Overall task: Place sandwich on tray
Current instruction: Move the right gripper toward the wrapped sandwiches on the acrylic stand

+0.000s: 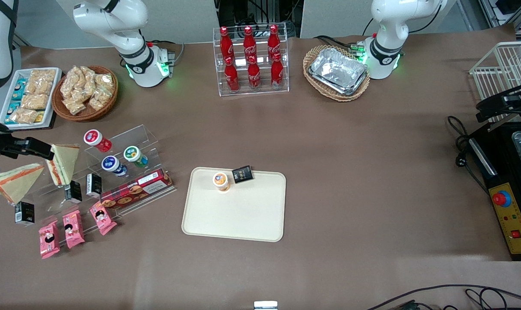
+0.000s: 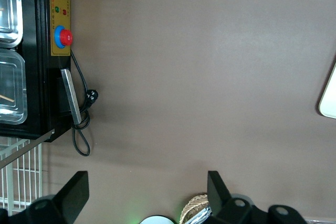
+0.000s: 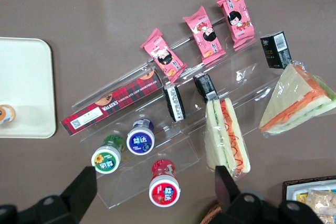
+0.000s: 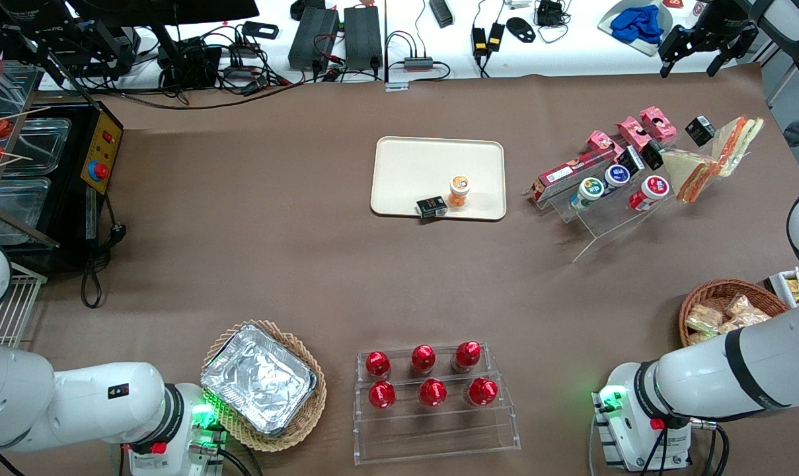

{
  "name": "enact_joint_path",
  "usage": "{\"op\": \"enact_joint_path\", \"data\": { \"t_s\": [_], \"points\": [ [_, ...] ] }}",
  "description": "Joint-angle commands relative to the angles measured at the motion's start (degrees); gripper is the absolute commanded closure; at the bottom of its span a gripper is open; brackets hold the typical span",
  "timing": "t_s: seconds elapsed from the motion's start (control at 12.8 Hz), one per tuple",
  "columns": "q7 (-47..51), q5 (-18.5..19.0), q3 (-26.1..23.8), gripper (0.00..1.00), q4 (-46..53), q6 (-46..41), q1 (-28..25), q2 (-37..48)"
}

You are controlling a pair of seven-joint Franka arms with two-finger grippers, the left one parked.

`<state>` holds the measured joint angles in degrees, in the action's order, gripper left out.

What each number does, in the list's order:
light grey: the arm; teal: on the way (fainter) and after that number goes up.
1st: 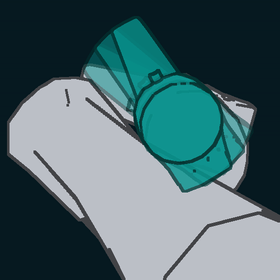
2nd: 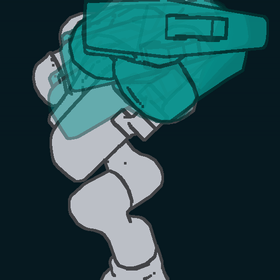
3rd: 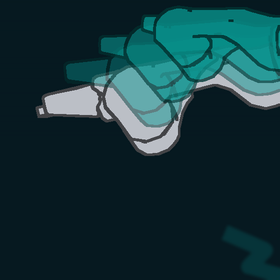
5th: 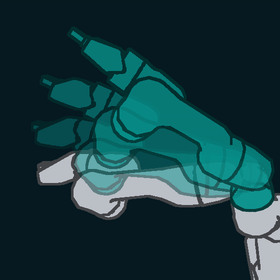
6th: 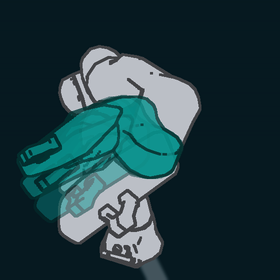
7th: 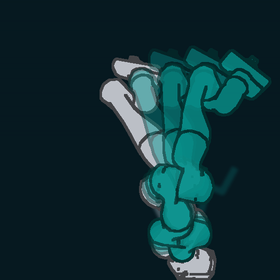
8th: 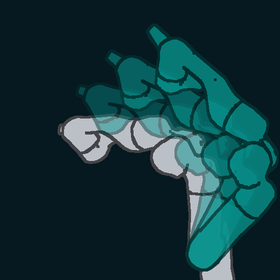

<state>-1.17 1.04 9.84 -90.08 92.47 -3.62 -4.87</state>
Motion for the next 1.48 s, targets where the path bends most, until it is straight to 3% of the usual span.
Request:
{"op": "enact_joint_path", "data": {
  "t_s": [0.0,0.62,1.25,1.4],
  "points": [
    [-0.3,-1.0,0.0,0.0,0.6,-0.5,0.0,0.6],
    [15.5,-0.3,1.5,0.0,1.4,0.1,1.3,0.4],
    [14.9,1.4,2.9,0.0,0.9,5.3,12.7,-1.0],
    [9.6,1.2,2.8,0.0,0.7,7.4,15.3,-2.7]
  ]
}}
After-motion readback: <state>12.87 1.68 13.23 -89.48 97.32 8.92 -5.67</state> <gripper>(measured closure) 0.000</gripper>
